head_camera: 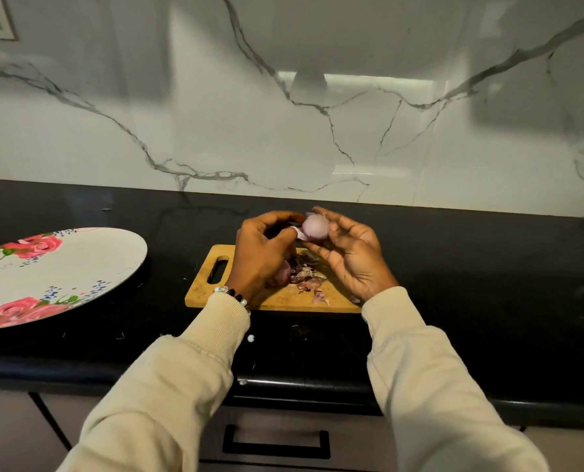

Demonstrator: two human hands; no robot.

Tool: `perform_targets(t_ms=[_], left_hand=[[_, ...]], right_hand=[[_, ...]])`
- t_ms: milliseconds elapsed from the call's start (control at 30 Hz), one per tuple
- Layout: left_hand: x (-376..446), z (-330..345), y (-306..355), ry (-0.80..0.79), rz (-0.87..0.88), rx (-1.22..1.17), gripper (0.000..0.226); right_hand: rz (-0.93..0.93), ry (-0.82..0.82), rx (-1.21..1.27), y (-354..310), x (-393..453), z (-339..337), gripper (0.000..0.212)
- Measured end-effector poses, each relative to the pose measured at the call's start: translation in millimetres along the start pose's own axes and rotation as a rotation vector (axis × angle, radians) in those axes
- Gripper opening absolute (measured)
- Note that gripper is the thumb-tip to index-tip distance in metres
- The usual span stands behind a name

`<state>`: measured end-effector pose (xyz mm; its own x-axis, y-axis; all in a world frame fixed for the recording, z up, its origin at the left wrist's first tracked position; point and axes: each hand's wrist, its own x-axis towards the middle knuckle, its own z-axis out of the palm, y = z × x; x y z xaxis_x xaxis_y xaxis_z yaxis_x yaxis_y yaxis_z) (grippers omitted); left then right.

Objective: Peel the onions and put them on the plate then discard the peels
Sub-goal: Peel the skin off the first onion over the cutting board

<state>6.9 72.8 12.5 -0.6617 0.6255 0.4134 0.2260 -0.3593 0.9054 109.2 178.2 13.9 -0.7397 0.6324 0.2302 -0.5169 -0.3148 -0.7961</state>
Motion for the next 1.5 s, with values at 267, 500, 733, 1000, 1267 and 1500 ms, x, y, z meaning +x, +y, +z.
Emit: perform_targets(t_ms=[267, 500, 733, 1000, 1267, 1500], left_hand=[[-1.4, -1.6, 0.8, -0.024, 0.114, 0.242, 0.027], [-0.9, -4.6, 5.0, -0.015, 0.192, 0.345, 0.022], [-1.2, -3.0, 0.8, 0.069, 0.186, 0.446, 0.019], [-2.6, -0.5, 1.7, 0.13, 0.233, 0.54, 0.015], [-4.4, 0.0, 2.3, 0.081, 0.215, 0.426, 0.017], [-4.3, 0.7, 2.6, 0.081, 0.202, 0.343, 0.024]], right_hand=[[-0.045, -0.014, -0.079, 0.8, -0.9, -0.7, 0.031], [-0.06, -0.031, -0.171, 0.4, -2.1, -2.2, 0.031], [-0.066, -0.08, -0.201, 3.8, -4.2, 0.2, 0.033], [-0.042, -0.077, -0.183, 3.0, -4.2, 3.2, 0.03], [-0.019, -0.066, 0.016, -4.8, -5.5, 5.2, 0.028], [0.013, -0.083, 0.069, -7.3, -5.7, 4.1, 0.035]])
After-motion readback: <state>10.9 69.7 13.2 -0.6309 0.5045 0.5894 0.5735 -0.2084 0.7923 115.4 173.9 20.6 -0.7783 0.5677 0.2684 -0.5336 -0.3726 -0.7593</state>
